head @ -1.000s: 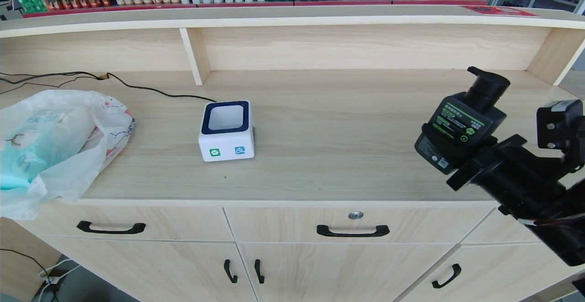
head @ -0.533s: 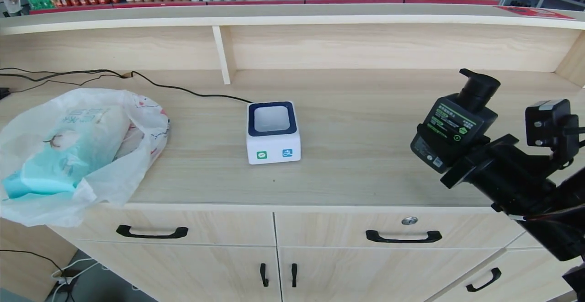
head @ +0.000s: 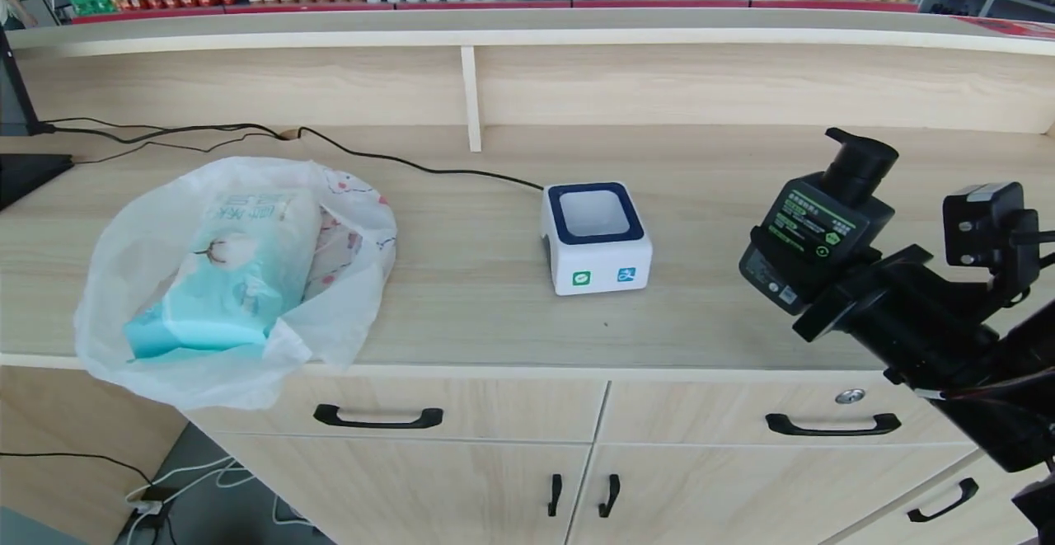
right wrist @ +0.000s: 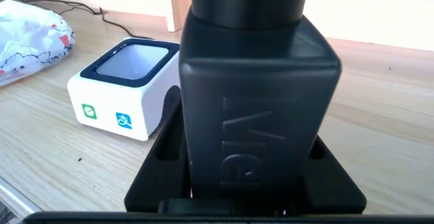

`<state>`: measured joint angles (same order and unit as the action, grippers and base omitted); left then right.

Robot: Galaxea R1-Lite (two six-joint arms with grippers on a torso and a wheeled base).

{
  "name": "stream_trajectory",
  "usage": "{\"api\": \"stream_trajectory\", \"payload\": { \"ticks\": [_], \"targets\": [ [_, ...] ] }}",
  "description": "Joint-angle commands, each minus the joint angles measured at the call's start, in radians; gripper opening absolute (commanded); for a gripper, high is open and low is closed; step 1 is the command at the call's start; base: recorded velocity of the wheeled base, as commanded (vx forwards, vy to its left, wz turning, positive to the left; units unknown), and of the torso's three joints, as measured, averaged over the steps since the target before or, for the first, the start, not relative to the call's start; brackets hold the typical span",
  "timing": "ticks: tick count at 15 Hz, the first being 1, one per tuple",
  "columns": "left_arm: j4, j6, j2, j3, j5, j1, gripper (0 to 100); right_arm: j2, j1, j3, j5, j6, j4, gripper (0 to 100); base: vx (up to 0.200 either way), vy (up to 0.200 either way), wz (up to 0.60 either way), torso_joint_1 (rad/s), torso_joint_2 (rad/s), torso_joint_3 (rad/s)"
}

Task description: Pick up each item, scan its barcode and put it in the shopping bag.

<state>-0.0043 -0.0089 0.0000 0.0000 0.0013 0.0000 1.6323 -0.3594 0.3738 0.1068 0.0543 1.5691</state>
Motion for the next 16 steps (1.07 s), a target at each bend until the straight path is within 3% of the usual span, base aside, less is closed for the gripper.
{"api": "stream_trajectory", "payload": {
  "ticks": [1, 8, 16],
  "targets": [
    [0.0, 0.0, 0.0, 0.0, 0.0, 0.0, 100, 0.0, -0.001, -0.001, 0.001, -0.007, 0.002, 0, 0.0, 0.2, 0.0, -0.002, 0.0, 0.002],
    [0.0, 0.0, 0.0, 0.0, 0.0, 0.0, 100, -0.005, -0.001, -0.018, 0.001, -0.007, 0.002, 0, 0.0, 0.2, 0.0, 0.002, 0.0, 0.002],
    [0.0, 0.001, 0.0, 0.0, 0.0, 0.0, 100, -0.028, 0.014, -0.03, 0.001, -0.007, 0.002, 0, 0.0, 0.0, 0.0, 0.0, 0.0, 0.0]
  ]
}}
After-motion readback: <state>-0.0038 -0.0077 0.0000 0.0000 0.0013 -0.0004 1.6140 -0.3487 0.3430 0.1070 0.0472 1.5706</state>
